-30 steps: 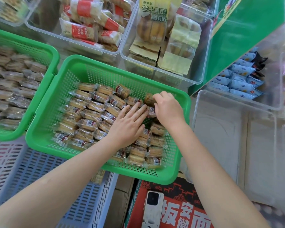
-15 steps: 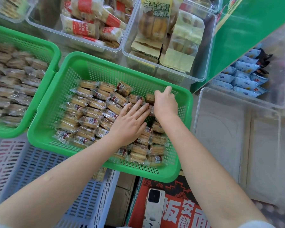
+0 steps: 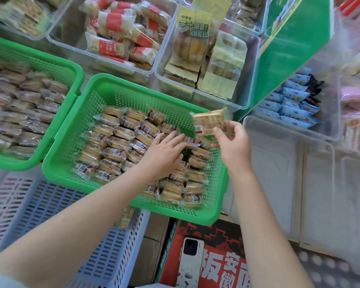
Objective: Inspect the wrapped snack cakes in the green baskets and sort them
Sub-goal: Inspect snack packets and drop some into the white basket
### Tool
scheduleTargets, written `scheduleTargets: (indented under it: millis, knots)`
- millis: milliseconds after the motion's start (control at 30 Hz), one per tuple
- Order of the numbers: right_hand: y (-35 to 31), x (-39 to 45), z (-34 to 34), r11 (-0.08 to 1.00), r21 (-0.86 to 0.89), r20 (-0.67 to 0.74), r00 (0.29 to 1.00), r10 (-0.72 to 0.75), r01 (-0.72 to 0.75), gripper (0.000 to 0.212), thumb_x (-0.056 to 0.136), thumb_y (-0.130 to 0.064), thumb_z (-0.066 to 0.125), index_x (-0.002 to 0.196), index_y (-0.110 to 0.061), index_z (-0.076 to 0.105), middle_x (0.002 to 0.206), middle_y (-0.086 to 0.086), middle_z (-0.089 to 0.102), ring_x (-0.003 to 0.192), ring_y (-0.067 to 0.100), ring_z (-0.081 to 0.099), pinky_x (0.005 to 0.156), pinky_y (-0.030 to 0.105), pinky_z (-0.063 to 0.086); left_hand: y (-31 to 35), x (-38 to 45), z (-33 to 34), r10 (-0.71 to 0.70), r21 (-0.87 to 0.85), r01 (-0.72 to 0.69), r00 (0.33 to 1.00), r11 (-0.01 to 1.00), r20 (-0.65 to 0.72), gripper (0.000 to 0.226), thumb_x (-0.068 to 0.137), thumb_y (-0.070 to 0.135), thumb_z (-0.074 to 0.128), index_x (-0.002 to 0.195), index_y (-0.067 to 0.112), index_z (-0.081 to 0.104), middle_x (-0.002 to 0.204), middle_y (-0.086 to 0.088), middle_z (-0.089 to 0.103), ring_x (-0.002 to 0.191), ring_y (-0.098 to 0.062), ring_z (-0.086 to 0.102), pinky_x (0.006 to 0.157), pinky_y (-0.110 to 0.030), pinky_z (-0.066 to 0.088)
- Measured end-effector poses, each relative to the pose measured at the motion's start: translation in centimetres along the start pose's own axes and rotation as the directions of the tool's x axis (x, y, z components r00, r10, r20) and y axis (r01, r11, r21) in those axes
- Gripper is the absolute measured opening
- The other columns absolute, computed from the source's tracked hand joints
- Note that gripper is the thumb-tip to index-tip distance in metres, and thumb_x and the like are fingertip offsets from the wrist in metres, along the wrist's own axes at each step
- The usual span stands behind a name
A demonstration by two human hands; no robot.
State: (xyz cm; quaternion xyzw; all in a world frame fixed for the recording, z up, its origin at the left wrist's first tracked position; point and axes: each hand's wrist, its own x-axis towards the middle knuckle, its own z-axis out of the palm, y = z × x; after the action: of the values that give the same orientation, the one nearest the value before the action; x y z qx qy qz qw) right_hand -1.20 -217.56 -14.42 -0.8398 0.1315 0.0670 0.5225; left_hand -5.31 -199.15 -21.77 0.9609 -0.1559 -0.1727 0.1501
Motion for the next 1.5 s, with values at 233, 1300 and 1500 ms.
scheduleTargets:
  millis: [233, 1300, 1500]
  knots:
    - [-0.3, -9.2, -3.1, 0.805, 0.489, 0.314, 0.929, 0.195, -0.335, 0.024, 0.095, -0.014, 0.061, 0.118, -0.009, 0.054, 0.094, 0.006, 0.073, 0.076, 0.021, 0.069, 0.062, 0.03, 0.056, 5.0, -6.6, -6.9, -0.28, -0.975, 0.176, 0.937, -0.137, 0.208, 0.023, 0.103, 0.033, 0.051, 0.116, 0.023, 0.067, 0.106, -0.001, 0.076, 0.099, -0.017, 0.071, 0.081, -0.042, 0.061]
    - [-3.7, -30.0, -4.4, 0.849, 0.512, 0.226, 0.974, 0.015, -0.132, 0.029, 0.103, -0.025, 0.048, 0.114, -0.004, 0.065, 0.084, 0.007, 0.069, 0.05, 0.006, 0.054, 0.042, 0.014, 0.036, 9.0, -26.8, -6.6, 0.007, -0.871, 0.12, 0.991, -0.476, 0.132, 0.021, 0.088, 0.013, 0.06, 0.102, 0.011, 0.075, 0.086, -0.009, 0.073, 0.061, -0.011, 0.069, 0.049, -0.019, 0.055]
    - [-3.9, -30.9, -3.8, 0.761, 0.633, 0.133, 0.988, 0.074, -0.142, 0.02, 0.103, -0.019, 0.049, 0.091, -0.01, 0.062, 0.081, 0.004, 0.068, 0.073, 0.015, 0.065, 0.051, 0.021, 0.05, 9.9, -27.5, -6.2, 0.002, -0.874, 0.127, 0.99, -0.469, 0.143, 0.027, 0.088, 0.017, 0.057, 0.11, 0.007, 0.068, 0.083, -0.009, 0.073, 0.055, -0.011, 0.067, 0.047, -0.019, 0.055]
